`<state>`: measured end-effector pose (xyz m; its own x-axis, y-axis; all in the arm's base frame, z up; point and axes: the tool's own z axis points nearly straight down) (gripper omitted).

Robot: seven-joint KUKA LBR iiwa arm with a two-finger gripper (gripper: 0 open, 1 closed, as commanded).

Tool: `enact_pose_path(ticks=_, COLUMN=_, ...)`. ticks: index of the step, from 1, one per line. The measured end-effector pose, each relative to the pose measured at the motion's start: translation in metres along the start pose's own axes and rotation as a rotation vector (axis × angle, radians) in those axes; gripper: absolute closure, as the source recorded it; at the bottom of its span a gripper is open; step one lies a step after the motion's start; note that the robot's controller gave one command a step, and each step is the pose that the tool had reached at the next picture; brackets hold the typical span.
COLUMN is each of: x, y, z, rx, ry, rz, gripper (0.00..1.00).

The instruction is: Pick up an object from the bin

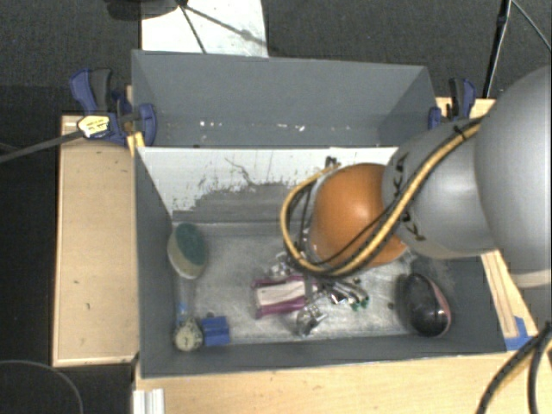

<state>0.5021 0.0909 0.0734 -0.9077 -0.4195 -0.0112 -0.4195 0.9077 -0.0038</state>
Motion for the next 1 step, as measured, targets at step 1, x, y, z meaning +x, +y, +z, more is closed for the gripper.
enact_pose_path(ticks=1, x=-0.0028, y=0.0, z=-0.0018, rx=0.001, ry=-0.011, rz=0.0, gripper=1.0)
